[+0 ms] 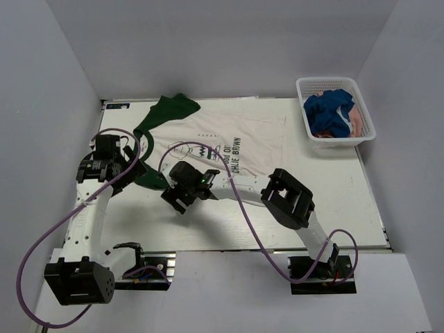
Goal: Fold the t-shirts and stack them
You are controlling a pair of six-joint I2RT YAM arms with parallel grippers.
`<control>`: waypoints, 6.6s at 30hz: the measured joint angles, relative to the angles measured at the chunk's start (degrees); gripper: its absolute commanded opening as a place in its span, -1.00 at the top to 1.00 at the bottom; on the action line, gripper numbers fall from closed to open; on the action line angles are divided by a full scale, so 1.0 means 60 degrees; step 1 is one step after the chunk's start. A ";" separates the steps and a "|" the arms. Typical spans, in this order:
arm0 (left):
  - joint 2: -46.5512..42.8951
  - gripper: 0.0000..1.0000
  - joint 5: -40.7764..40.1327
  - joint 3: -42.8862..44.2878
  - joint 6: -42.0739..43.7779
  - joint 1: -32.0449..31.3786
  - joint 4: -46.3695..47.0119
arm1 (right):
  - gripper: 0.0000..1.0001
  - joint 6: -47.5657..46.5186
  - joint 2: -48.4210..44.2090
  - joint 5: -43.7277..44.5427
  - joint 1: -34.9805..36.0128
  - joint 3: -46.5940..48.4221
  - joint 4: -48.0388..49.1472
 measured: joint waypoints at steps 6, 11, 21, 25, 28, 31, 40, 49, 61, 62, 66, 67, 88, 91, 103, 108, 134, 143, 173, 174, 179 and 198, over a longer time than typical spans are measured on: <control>0.0007 -1.00 0.0102 -0.0248 0.0004 0.0000 0.0149 | -0.70 0.0120 -0.0186 0.0317 -0.0087 -0.0095 0.0036; 0.0142 -1.00 0.0189 -0.0444 0.0004 0.0000 0.0197 | -0.35 0.0160 0.0036 0.0321 -0.0215 0.0022 0.0044; 0.0346 -1.00 0.0204 -0.0543 0.0004 0.0000 0.0328 | 1.00 0.0178 0.0248 0.0346 -0.0324 0.0102 0.0288; 0.0466 -1.00 0.0204 -0.0546 0.0004 0.0000 0.0331 | 1.00 0.0178 0.0240 0.0047 -0.0331 0.0127 0.0273; 0.0597 -1.00 0.0204 -0.0546 0.0004 0.0000 0.0335 | 1.00 0.0266 0.0040 -0.0481 -0.0353 0.0124 0.0233; 0.0729 -1.00 0.0208 -0.0546 0.0004 0.0000 0.0390 | 1.00 0.0568 -0.0597 -0.1228 -0.0448 0.0069 0.0302; 0.1198 -1.00 0.0386 -0.0510 -0.0080 0.0000 0.0590 | 1.00 0.1938 -0.1581 -0.2656 -0.1854 0.0747 0.1035; 0.2149 -0.68 0.0750 -0.1268 -0.1169 -0.0018 0.1942 | -0.81 0.1898 -0.2616 -0.1617 -0.2605 -0.1384 0.0882; 0.4860 -0.45 0.0732 -0.1504 -0.2051 -0.0069 0.3577 | -0.81 0.1891 -0.6437 0.0310 -0.3249 -0.4200 0.0652; 0.5002 -0.39 0.0739 -0.1548 -0.2106 -0.0080 0.3592 | -0.81 0.1891 -0.6539 0.0408 -0.3322 -0.4299 0.0630; 0.5209 0.33 0.0827 -0.1468 -0.2218 -0.0080 0.3606 | -0.81 0.1891 -0.6630 0.0623 -0.3526 -0.4623 0.0535; 0.5275 0.87 0.0849 -0.1399 -0.2259 -0.0080 0.3606 | -0.81 0.1891 -0.6630 0.0652 -0.3548 -0.4692 0.0514; 1.0426 0.43 0.1031 0.7114 -0.1541 -0.1829 0.2244 | -0.81 0.1891 -0.6532 0.0674 -0.4095 -0.4805 0.0277; 1.1617 -0.21 0.1016 0.8725 -0.1293 -0.2138 0.1894 | -0.81 0.1894 -0.6390 0.0535 -0.4127 -0.4805 0.0240; 0.8298 -1.00 -0.0259 0.4637 -0.1191 -0.2750 0.2033 | -0.81 0.1861 -0.6317 0.0117 -0.4164 -0.5096 0.0069; 0.6094 -1.00 -0.0565 0.2382 -0.1676 -0.2707 0.2076 | -0.81 0.1869 -0.6317 -0.0164 -0.4164 -0.5195 0.0102; 0.7056 1.00 -0.0095 0.0776 -0.2262 -0.2583 0.3027 | -0.81 0.1971 -0.6677 -0.0484 -0.4167 -0.5370 0.0062; 0.5060 1.00 0.0073 -0.0091 -0.3257 -0.2594 -0.0514 | -0.81 0.2189 -0.7530 -0.0357 -0.4167 -0.6339 0.0331; 0.3242 -1.00 0.0834 0.1239 -0.3523 -0.2659 -0.0991 | -0.81 0.2856 -0.7446 0.1304 -0.4499 -0.6991 0.0317; 0.3912 -1.00 0.0787 0.1705 -0.3333 -0.2641 -0.0798 | -0.81 0.2856 -0.7162 0.1330 -0.4579 -0.6830 0.0350; 0.7424 -1.00 0.0506 0.4138 -0.2422 -0.2543 0.0164 | -0.81 0.2856 -0.5326 0.1308 -0.5049 -0.5909 0.0393; 1.0153 -1.00 -0.0244 0.6681 -0.0885 -0.2463 0.0798 | -0.81 0.1945 -0.1279 0.0962 -0.7679 -0.1665 -0.0171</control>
